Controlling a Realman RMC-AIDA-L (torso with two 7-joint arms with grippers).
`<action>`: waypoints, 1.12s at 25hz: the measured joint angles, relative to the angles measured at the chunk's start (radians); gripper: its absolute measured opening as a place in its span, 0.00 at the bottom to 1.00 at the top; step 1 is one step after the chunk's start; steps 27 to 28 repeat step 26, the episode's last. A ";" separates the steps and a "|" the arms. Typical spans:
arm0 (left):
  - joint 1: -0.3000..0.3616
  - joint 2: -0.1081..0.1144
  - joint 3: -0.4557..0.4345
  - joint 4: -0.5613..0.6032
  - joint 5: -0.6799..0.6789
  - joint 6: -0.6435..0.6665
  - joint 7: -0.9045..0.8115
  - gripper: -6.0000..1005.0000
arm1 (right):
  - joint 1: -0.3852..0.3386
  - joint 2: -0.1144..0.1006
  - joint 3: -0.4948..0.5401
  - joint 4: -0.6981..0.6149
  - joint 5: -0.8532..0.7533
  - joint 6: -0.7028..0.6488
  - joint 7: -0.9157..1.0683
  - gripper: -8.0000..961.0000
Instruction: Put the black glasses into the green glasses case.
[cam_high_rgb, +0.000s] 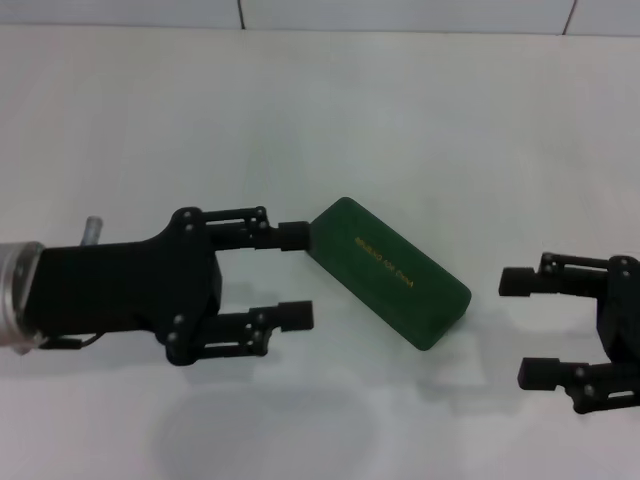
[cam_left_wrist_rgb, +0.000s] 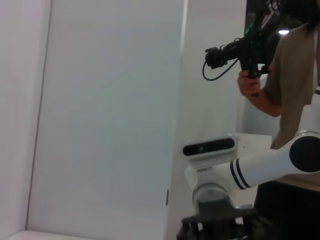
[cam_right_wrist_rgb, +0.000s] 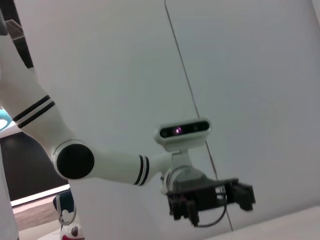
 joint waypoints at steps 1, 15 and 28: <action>0.004 0.000 0.000 -0.003 0.001 0.000 0.001 0.50 | 0.008 0.000 -0.003 0.000 0.014 0.002 -0.014 0.61; 0.018 0.001 -0.001 -0.044 0.011 -0.002 0.032 0.66 | 0.058 0.001 -0.004 0.033 0.029 0.018 -0.037 0.92; 0.017 0.000 -0.008 -0.068 0.010 -0.007 0.066 0.67 | 0.080 0.001 -0.004 0.058 0.036 0.019 -0.060 0.92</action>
